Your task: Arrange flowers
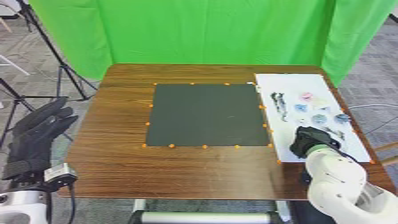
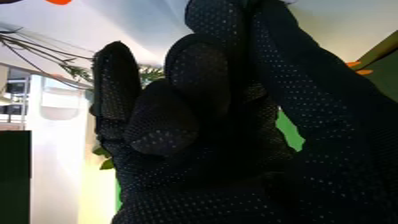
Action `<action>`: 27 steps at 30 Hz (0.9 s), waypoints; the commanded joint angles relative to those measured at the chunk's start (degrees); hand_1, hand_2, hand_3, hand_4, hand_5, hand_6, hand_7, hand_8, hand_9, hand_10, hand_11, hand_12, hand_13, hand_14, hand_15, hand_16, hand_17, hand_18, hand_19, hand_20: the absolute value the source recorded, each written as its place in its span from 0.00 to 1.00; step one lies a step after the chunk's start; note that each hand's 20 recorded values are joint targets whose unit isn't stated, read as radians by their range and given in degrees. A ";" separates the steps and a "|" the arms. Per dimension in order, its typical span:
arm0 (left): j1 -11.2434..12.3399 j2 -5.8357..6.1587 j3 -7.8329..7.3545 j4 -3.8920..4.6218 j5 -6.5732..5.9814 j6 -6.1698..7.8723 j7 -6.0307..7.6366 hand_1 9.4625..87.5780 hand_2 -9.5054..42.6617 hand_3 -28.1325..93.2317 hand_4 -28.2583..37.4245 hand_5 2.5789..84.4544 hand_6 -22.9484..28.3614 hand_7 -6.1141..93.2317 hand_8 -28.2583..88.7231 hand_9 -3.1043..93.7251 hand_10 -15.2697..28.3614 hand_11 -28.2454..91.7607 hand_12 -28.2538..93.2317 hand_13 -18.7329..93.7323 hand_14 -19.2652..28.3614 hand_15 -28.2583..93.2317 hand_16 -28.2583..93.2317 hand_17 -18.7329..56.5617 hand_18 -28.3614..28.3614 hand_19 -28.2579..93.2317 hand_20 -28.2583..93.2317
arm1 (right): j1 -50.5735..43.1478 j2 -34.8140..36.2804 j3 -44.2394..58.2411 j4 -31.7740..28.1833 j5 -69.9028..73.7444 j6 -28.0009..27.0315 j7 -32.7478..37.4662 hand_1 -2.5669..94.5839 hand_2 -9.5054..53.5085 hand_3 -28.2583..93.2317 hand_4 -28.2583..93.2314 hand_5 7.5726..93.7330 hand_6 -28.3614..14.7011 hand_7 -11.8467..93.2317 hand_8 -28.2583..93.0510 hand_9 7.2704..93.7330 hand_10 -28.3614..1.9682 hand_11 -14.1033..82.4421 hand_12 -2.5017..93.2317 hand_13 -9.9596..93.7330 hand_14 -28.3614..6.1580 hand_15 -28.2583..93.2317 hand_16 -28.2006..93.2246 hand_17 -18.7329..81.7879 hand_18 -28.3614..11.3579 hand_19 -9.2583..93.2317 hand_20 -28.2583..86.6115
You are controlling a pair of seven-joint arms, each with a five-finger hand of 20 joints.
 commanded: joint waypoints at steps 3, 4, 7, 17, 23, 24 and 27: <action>1.84 0.71 -0.65 -0.44 -0.74 1.09 0.77 0.21 0.28 0.90 0.12 0.43 0.63 0.22 0.15 0.37 0.79 0.53 0.29 0.35 0.94 0.74 0.10 0.11 0.87 0.69 0.27 | 2.04 1.31 1.02 -2.46 -1.21 2.58 -2.07 0.55 0.12 0.86 0.02 0.80 0.55 0.52 0.43 0.80 0.36 0.78 0.36 0.84 0.50 0.92 0.46 0.56 0.06 1.00 0.31; 1.84 0.74 -0.73 -0.47 -0.73 1.11 0.68 0.21 0.28 0.90 0.12 0.43 0.63 0.22 0.15 0.37 0.79 0.53 0.29 0.35 0.94 0.74 0.10 0.11 0.87 0.69 0.27 | 2.35 1.35 1.11 -2.73 -1.30 2.74 -2.34 0.55 0.12 0.86 0.02 0.80 0.55 0.52 0.43 0.80 0.36 0.78 0.36 0.84 0.51 0.92 0.46 0.56 0.06 1.00 0.32; 1.96 0.93 -0.73 -0.46 -0.97 1.29 1.12 0.20 0.28 0.90 0.12 0.43 0.63 0.22 0.15 0.37 0.79 0.53 0.29 0.35 0.94 0.74 0.10 0.11 0.87 0.69 0.27 | 3.77 1.84 0.62 -3.23 -1.55 3.01 -2.67 0.54 0.12 0.86 0.02 0.80 0.55 0.52 0.43 0.81 0.37 0.78 0.36 0.84 0.51 0.92 0.46 0.56 0.06 1.00 0.32; 2.39 0.26 -0.88 -0.58 -0.58 1.04 0.91 0.21 0.28 0.89 0.11 0.43 0.63 0.22 0.15 0.37 0.79 0.53 0.29 0.35 0.94 0.74 0.10 0.11 0.87 0.69 0.27 | 0.73 0.88 3.18 -4.64 -0.93 -0.38 1.07 0.45 0.15 0.85 0.05 0.80 0.53 0.49 0.40 0.79 0.34 0.74 0.36 0.82 0.47 0.90 0.47 0.55 0.05 1.00 0.27; 3.68 -0.55 -1.87 -0.97 -0.34 1.06 0.57 0.21 0.28 0.90 0.11 0.43 0.63 0.23 0.15 0.37 0.79 0.54 0.29 0.35 0.94 0.74 0.10 0.11 0.87 0.69 0.27 | -2.39 -0.51 4.71 -5.83 0.60 -1.52 4.23 0.41 0.14 0.86 0.07 0.77 0.42 0.31 0.18 0.76 0.24 0.58 0.28 0.78 0.42 0.87 0.44 0.54 0.03 1.00 0.16; 3.65 -0.46 -1.77 -0.94 -0.51 1.01 0.68 0.21 0.28 0.90 0.12 0.43 0.63 0.23 0.15 0.37 0.79 0.54 0.29 0.35 0.94 0.74 0.10 0.11 0.87 0.69 0.27 | -2.28 -0.42 4.28 -5.58 0.56 -1.42 4.79 0.42 0.13 0.85 0.07 0.77 0.42 0.31 0.18 0.76 0.24 0.57 0.27 0.78 0.42 0.87 0.44 0.55 0.02 1.00 0.16; 3.04 -0.13 -1.45 -0.80 -0.23 0.83 0.43 0.21 0.28 0.90 0.11 0.43 0.62 0.23 0.15 0.37 0.79 0.54 0.29 0.35 0.94 0.74 0.10 0.11 0.87 0.69 0.27 | -2.43 -0.78 4.26 -5.00 1.25 -2.04 5.46 0.42 0.13 0.85 0.07 0.77 0.41 0.30 0.18 0.77 0.24 0.56 0.27 0.78 0.42 0.87 0.44 0.55 0.02 1.00 0.15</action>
